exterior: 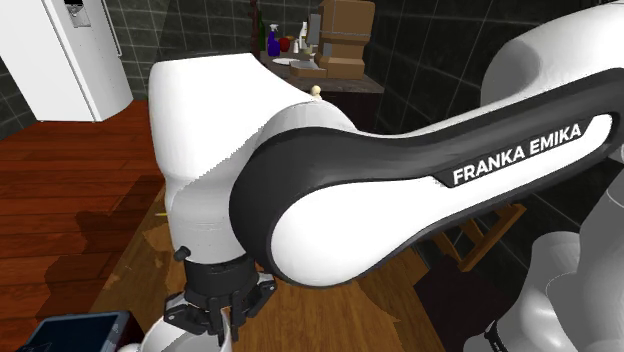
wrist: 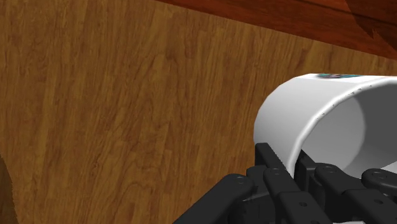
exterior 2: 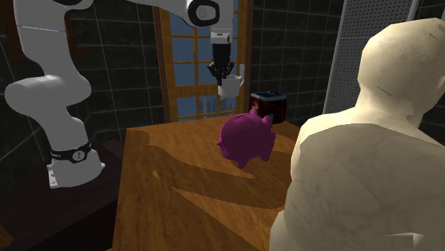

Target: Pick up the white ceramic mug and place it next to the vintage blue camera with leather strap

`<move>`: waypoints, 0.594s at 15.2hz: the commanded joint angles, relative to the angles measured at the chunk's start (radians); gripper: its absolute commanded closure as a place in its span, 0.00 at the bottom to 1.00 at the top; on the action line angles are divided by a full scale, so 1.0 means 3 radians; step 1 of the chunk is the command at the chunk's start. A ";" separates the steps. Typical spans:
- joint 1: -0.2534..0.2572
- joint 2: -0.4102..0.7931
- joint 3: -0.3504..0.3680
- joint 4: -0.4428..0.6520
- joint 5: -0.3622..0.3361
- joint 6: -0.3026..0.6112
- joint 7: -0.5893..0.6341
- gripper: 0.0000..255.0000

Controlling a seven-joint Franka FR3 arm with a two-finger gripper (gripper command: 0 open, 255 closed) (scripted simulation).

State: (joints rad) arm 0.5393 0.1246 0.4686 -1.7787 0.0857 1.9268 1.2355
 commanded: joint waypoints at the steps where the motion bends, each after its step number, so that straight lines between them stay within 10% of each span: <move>1: -0.0001 0.0015 -0.0003 -0.0078 -0.0004 0.0092 -0.0011 1.00; 9: 0.0010 0.0105 -0.0007 -0.0335 -0.0035 0.0431 -0.0021 1.00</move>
State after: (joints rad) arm 0.5415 0.1536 0.4664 -1.8678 0.0762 2.0418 1.2289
